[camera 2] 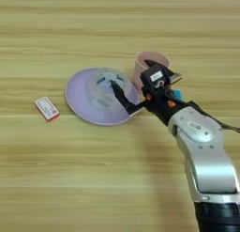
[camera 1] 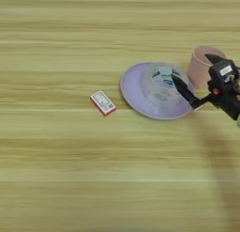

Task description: Move the objects on the table

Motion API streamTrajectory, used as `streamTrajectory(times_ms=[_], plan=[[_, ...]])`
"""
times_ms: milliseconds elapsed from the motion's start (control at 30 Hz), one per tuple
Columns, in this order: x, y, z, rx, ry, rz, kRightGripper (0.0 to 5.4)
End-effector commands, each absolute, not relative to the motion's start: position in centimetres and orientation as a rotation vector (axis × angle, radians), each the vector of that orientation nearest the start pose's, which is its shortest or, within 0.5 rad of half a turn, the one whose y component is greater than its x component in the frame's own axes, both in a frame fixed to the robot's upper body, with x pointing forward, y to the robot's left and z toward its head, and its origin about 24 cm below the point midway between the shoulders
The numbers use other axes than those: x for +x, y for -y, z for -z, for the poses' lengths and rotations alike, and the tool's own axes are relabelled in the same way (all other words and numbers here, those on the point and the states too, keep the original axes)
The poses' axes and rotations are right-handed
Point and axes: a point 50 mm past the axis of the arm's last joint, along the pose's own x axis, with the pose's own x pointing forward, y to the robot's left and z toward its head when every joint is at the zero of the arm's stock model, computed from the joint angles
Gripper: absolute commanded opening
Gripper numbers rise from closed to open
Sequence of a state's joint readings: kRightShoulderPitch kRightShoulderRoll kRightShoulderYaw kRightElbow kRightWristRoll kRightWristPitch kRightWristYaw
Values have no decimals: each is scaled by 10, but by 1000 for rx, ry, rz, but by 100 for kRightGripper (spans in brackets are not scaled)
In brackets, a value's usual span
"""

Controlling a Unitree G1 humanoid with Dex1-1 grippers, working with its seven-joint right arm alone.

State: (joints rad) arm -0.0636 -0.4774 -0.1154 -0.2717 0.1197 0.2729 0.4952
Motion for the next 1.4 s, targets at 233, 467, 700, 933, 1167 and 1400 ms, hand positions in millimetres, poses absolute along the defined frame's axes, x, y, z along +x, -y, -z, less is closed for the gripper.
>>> streamTrajectory(times_ms=[233,467,700,933,1167,1400], plan=[[278,197,-124,-523,56,-502,535],[285,187,-111,-583,19,-568,535],[293,183,-105,-623,-6,-597,535],[298,179,-95,-630,-44,-623,535],[303,178,-89,-633,-72,-632,535],[307,178,-86,-631,-82,-619,522]])
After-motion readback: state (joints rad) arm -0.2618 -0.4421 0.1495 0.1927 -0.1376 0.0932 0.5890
